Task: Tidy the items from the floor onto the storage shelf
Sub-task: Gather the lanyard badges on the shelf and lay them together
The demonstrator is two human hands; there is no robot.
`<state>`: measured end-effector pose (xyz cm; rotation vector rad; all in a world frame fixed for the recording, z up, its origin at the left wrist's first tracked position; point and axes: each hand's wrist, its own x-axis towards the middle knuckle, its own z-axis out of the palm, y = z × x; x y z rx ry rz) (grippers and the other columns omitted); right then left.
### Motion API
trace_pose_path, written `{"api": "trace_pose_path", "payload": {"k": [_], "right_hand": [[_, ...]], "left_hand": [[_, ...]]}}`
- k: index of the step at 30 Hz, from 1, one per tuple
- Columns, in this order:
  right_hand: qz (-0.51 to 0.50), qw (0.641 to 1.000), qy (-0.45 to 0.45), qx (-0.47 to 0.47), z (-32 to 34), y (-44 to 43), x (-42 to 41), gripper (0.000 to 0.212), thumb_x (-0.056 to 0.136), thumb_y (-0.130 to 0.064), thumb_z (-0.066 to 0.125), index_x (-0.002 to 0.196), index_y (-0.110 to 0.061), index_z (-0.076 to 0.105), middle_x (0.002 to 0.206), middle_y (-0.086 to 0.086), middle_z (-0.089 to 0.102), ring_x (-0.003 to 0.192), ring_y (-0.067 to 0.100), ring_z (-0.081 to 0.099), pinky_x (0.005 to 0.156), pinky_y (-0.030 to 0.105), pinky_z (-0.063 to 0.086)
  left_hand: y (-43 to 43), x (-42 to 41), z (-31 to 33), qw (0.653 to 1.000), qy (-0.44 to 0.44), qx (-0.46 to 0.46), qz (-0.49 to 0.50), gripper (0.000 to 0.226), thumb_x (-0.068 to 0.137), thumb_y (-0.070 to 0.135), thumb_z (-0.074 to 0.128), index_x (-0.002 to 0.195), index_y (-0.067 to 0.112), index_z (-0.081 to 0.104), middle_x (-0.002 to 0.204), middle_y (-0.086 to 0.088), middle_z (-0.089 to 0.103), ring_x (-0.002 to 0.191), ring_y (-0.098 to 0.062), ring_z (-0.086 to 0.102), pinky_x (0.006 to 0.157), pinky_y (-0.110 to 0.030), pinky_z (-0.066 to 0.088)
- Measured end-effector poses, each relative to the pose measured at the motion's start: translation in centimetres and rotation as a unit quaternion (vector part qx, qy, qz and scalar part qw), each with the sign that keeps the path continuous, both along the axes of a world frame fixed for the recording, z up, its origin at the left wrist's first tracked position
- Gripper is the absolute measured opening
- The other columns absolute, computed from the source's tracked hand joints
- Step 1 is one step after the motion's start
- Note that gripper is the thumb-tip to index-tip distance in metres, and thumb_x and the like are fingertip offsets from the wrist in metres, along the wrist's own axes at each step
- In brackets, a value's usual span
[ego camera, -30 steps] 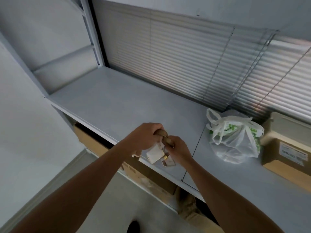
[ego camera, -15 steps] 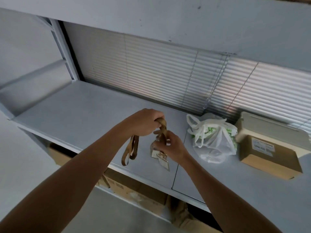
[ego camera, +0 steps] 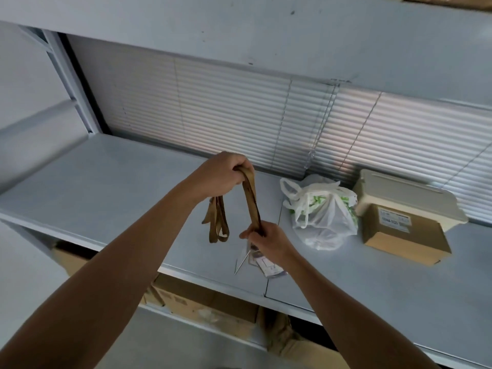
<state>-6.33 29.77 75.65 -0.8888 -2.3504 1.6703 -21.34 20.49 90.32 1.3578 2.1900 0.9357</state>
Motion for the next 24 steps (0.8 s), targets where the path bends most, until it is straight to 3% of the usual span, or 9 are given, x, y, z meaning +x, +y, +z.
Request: {"api": "trace_pose_path", "payload": {"k": [2,6,8,11,16,19,22,23,24], "right_hand": [[-0.011,0.999,0.005,-0.038,-0.2,0.1,0.7,0.013,0.082,-0.019,0.054,0.079,-0.019,0.067,0.089,0.006,0.079,0.069,0.025,0.057,0.066,0.039,0.045],[-0.009,0.992,0.021,-0.126,0.1,0.2,1.9,0.009,0.091,-0.010,0.055,0.085,-0.010,0.062,0.088,0.017,0.077,0.092,0.031,0.073,0.095,0.044,0.055],[0.001,0.989,0.025,-0.144,0.5,0.3,2.4,0.011,0.093,-0.012,0.054,0.085,-0.009,0.062,0.079,0.016,0.074,0.090,0.033,0.074,0.092,0.045,0.056],[0.003,0.984,0.036,-0.176,1.3,-0.1,3.4,0.020,0.096,-0.014,0.047,0.080,-0.009,0.059,0.070,0.013,0.067,0.075,0.034,0.071,0.078,0.046,0.055],[-0.034,0.953,0.101,-0.284,2.1,0.2,5.4,0.020,0.095,-0.011,0.042,0.080,-0.006,0.055,0.066,0.014,0.061,0.063,0.033,0.063,0.068,0.040,0.054],[-0.102,0.923,0.129,-0.348,2.3,0.9,6.1,0.019,0.094,-0.010,0.044,0.080,-0.006,0.057,0.063,0.014,0.059,0.061,0.032,0.060,0.064,0.038,0.053],[-0.194,0.920,0.134,-0.313,2.1,2.1,5.9,0.015,0.089,-0.014,0.051,0.081,-0.008,0.061,0.071,0.017,0.062,0.067,0.031,0.061,0.071,0.040,0.052],[-0.225,0.923,0.125,-0.287,2.0,2.5,5.7,0.014,0.088,-0.015,0.052,0.081,-0.009,0.062,0.076,0.017,0.063,0.067,0.029,0.061,0.070,0.039,0.050],[-0.255,0.920,0.116,-0.272,2.2,2.8,5.6,0.014,0.089,-0.014,0.052,0.081,-0.010,0.062,0.077,0.017,0.063,0.062,0.024,0.062,0.065,0.034,0.049]], "left_hand": [[0.3,-0.1,-0.1,0.999,-0.034,0.021,-0.004,0.027,0.087,0.006,0.052,0.091,0.025,0.071,0.073,0.008,0.063,0.062,-0.008,0.050,0.060,-0.022,0.039],[1.0,-0.5,-1.0,0.991,-0.114,0.068,0.020,0.030,0.086,-0.004,0.051,0.094,0.016,0.071,0.078,0.006,0.064,0.067,-0.002,0.054,0.063,-0.014,0.042],[1.5,-0.9,-2.0,0.986,-0.132,0.086,0.049,0.031,0.085,-0.004,0.049,0.093,0.017,0.071,0.079,0.007,0.065,0.068,-0.002,0.056,0.063,-0.012,0.043],[2.3,-1.9,-4.5,0.978,-0.150,0.098,0.103,0.028,0.086,0.000,0.050,0.090,0.019,0.070,0.078,0.002,0.066,0.071,-0.010,0.056,0.066,-0.024,0.043],[3.4,-1.9,-10.0,0.981,-0.158,0.021,0.113,0.010,0.091,0.023,0.061,0.098,0.021,0.068,0.086,0.000,0.069,0.083,-0.018,0.064,0.077,-0.033,0.051],[3.8,-0.7,-12.7,0.982,-0.149,-0.058,0.096,0.032,0.083,0.036,0.070,0.112,0.024,0.063,0.115,0.002,0.067,0.103,-0.018,0.063,0.089,-0.036,0.052],[3.8,1.7,-14.1,0.982,-0.107,-0.067,0.141,0.056,0.079,0.034,0.075,0.128,0.017,0.053,0.125,-0.005,0.058,0.110,-0.022,0.058,0.090,-0.035,0.051],[3.6,2.6,-14.1,0.975,-0.146,-0.054,0.162,0.053,0.082,0.033,0.073,0.127,0.014,0.052,0.120,-0.007,0.061,0.102,-0.022,0.060,0.087,-0.037,0.052],[3.3,3.6,-14.0,0.954,-0.248,-0.044,0.165,0.050,0.086,0.034,0.070,0.125,0.009,0.052,0.111,-0.010,0.064,0.094,-0.024,0.063,0.086,-0.041,0.054]]}}
